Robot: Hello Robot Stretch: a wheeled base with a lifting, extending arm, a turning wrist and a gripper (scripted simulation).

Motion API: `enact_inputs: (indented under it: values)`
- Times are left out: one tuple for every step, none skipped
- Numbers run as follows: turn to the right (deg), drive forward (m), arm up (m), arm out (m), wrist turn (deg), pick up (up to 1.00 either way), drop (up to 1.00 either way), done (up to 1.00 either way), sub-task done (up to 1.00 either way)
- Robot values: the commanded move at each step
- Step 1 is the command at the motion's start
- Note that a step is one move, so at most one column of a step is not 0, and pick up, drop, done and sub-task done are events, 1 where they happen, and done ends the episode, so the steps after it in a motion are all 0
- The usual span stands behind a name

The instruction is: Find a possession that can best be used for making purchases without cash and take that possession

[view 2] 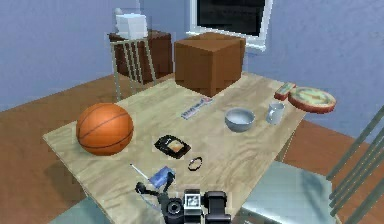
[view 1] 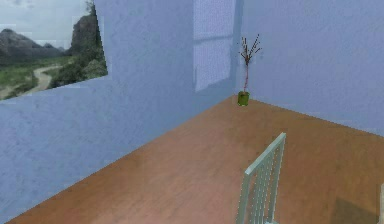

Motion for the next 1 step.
enact_inputs:
  values:
    - [0.0,0.00,0.00,0.00,0.0,0.00,0.00,1.00,0.00]
